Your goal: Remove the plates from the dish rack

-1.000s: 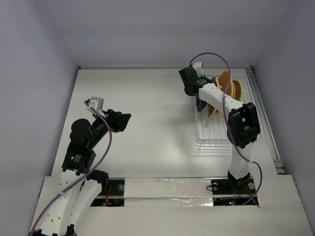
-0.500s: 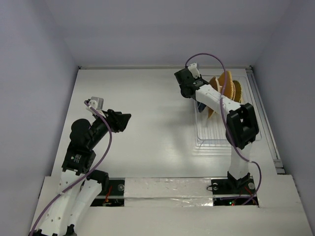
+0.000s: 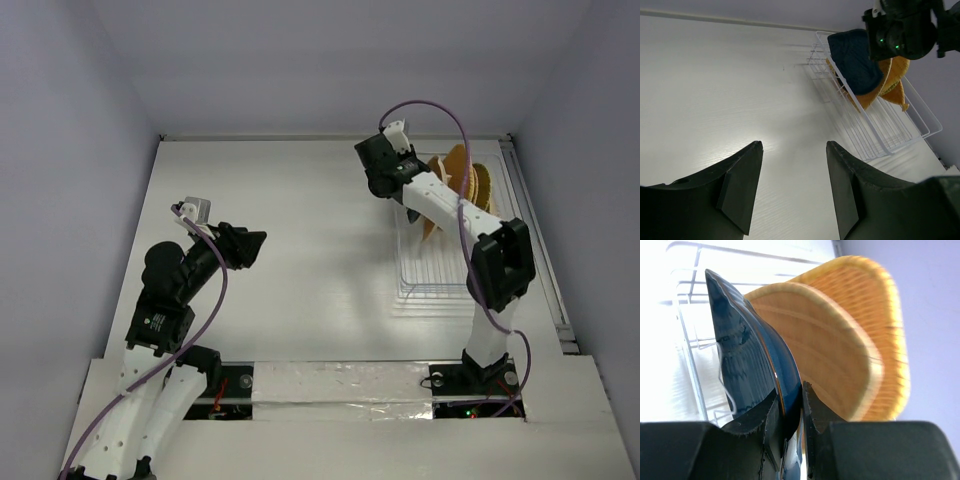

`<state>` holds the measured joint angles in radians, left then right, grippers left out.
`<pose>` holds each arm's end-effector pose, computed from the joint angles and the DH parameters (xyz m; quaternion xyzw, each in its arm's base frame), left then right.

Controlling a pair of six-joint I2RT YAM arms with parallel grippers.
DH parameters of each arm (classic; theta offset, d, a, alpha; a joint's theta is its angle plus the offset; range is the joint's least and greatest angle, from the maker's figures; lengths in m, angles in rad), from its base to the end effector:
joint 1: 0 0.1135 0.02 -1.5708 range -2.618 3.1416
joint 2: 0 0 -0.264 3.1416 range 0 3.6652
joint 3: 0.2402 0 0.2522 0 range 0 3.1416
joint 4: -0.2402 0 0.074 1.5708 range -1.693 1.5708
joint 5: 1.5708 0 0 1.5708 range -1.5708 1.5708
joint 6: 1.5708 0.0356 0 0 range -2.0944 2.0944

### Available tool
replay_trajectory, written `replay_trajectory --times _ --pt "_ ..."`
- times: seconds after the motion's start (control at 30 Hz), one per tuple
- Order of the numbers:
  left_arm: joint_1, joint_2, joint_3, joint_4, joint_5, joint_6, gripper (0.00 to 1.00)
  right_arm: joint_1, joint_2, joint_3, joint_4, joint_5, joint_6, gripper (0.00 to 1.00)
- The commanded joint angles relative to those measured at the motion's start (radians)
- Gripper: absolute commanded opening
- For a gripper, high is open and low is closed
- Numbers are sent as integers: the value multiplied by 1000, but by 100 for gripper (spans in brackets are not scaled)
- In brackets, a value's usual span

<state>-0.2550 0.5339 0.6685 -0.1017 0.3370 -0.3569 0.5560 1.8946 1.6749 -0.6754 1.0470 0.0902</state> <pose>0.1276 -0.0454 0.3437 0.0855 0.6908 -0.3246 0.6404 0.3675 0.1921 0.2973 -0.0274 0.8333 -0.3561 0.4220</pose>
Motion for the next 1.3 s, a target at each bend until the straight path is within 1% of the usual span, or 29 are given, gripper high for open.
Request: replay_trajectory --times 0.0,0.13,0.23,0.27,0.33,0.37,0.43,0.47,0.57,0.6,0.67,0.7,0.73,0.83,0.87,0.9,1.0,1.03,1.07,1.17,1.2,1.27 --pt "3 -2 32 50 13 -2 50 19 -164 88 -13 114 46 0" --pt "3 -2 34 50 13 -2 50 38 -264 68 -32 93 85 0" --pt "3 0 36 50 11 -2 50 77 -311 60 -32 -19 121 0" --pt "3 -2 36 46 5 -2 50 88 -339 54 -3 -136 134 0" --pt "14 0 42 40 -13 -2 50 128 -356 20 54 -270 147 0" --pt "25 -2 43 36 -19 -2 50 142 -356 10 124 -424 155 0" --pt "25 -2 48 34 -32 -2 50 180 -338 -20 201 -562 204 0" --pt "37 -2 48 36 -38 -2 50 192 -298 -23 271 -664 242 0" --pt "63 1 49 48 -33 -7 50 225 -211 24 333 -766 328 0" --pt "72 3 49 48 -32 -7 50 225 -159 34 358 -798 348 0" --pt "72 5 48 48 -32 -8 50 234 -105 48 460 -879 394 0" --pt "72 6 46 48 -33 -7 50 243 -74 66 480 -934 437 0" --pt "72 9 46 46 -30 -8 50 252 -5 90 490 -944 457 0" --pt "72 12 46 59 -21 -11 50 303 105 202 505 -900 520 0" --pt "72 12 46 62 -20 -13 50 312 177 230 520 -907 537 0" --pt "72 14 45 63 -15 -13 50 324 211 259 536 -956 583 0" --pt "72 15 43 60 -18 -13 50 334 336 337 608 -1039 684 0" --pt "72 17 43 60 -16 -13 50 343 363 368 622 -1041 712 0" --pt "72 17 43 60 -18 -13 50 343 407 379 646 -1065 761 0" --pt "72 20 43 60 -13 -11 50 352 464 414 665 -1085 831 0" --pt "72 20 43 62 -10 -13 50 352 492 413 701 -1096 879 0" --pt "72 21 43 63 -9 -13 50 352 518 402 752 -1107 924 0"
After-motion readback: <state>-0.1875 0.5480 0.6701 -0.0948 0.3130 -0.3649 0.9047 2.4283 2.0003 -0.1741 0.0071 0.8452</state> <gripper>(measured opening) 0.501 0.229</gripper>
